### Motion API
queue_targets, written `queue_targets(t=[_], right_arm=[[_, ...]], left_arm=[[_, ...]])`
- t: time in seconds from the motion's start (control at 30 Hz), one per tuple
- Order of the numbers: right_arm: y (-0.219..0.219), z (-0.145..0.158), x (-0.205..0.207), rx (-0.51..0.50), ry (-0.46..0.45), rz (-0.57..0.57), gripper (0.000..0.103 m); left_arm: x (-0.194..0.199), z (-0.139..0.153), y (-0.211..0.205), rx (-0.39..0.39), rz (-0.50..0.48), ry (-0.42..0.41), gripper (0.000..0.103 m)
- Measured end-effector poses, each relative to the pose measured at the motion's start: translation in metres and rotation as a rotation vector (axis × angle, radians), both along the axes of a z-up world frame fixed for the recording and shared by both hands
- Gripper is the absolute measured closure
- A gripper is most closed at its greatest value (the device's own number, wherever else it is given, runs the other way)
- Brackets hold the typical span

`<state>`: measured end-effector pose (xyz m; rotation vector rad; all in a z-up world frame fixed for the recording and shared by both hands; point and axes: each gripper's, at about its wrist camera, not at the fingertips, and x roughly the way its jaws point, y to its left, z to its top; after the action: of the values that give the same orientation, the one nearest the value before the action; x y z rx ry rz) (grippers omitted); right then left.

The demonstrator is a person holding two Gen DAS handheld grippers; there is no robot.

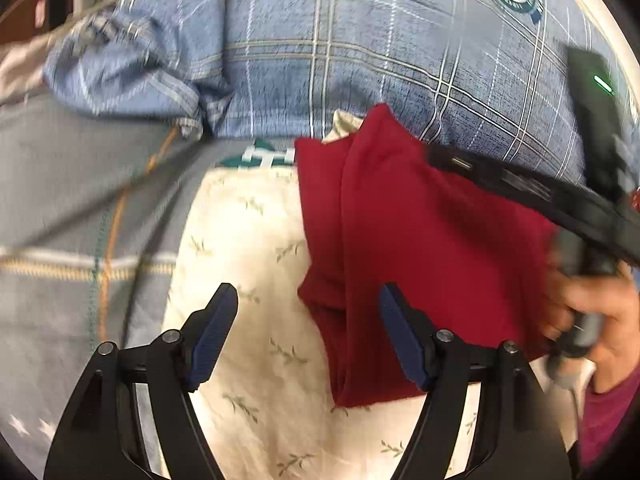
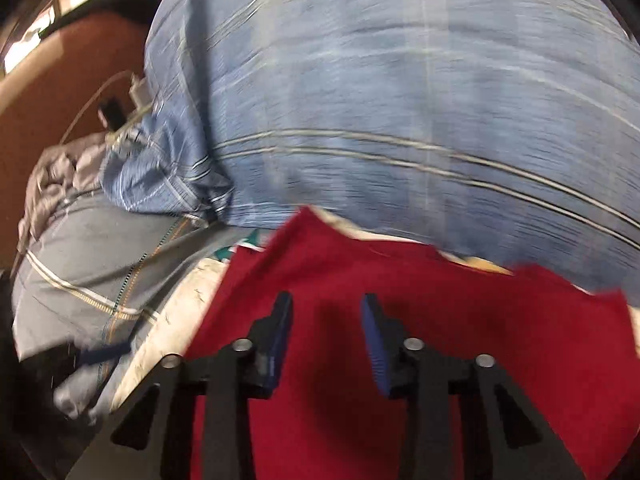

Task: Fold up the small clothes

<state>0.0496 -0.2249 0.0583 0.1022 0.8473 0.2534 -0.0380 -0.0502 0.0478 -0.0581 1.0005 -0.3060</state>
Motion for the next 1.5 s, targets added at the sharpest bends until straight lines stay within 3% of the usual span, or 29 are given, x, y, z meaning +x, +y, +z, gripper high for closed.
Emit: queue_targets(t=[0.27,0.4,0.53,0.63,0.73,0.97,1.03,1.1,1.13,1.17,1.3,1.5], right_arm=[[0.037,-0.044,0.063,-0.076,0.104,-0.024,0.071],[0.041,-0.049,0.066,-0.089,0.098,-0.024,0.070],[0.033,-0.045,0.062,-0.027,0.101,-0.041,0.070],[0.028,-0.032,0.051,0.027,0.103,-0.042,0.062],[0.032,-0.022,0.039,0.025,0.098,-0.014,0.045],[0.062,-0.031,0.048,-0.027,0.129,0.030,0.032],[0.074,-0.038,0.054,-0.105,0.136,0.052,0.036],[0.082,-0.044,0.056,-0.194,0.117,0.056,0.058],[0.080,-0.045,0.059,-0.225,0.103,0.034,0.078],[0.076,-0.046,0.063,-0.220,0.095,0.017,0.085],[0.053,-0.049,0.072,-0.088,0.131,-0.014,0.084],[0.041,-0.028,0.045,-0.014,0.108,0.018,0.066]], left_arm=[[0.024,-0.027,0.002,-0.035,-0.014,0.025,0.029],[0.029,-0.027,0.002,-0.020,-0.015,0.011,0.027],[0.031,-0.030,0.003,-0.032,-0.005,0.020,0.026],[0.031,-0.030,0.002,-0.023,-0.004,0.011,0.026],[0.030,-0.029,0.001,-0.021,-0.001,0.008,0.026],[0.030,-0.026,0.002,-0.022,0.005,0.010,0.025],[0.030,-0.026,0.001,-0.021,0.004,0.012,0.025],[0.033,-0.027,0.002,-0.024,0.002,0.016,0.025],[0.033,-0.027,0.002,-0.027,0.003,0.018,0.025],[0.034,-0.027,0.003,-0.031,0.003,0.021,0.025],[0.038,-0.029,0.002,-0.031,0.006,0.025,0.022],[0.038,-0.030,-0.002,-0.020,0.006,0.018,0.022]])
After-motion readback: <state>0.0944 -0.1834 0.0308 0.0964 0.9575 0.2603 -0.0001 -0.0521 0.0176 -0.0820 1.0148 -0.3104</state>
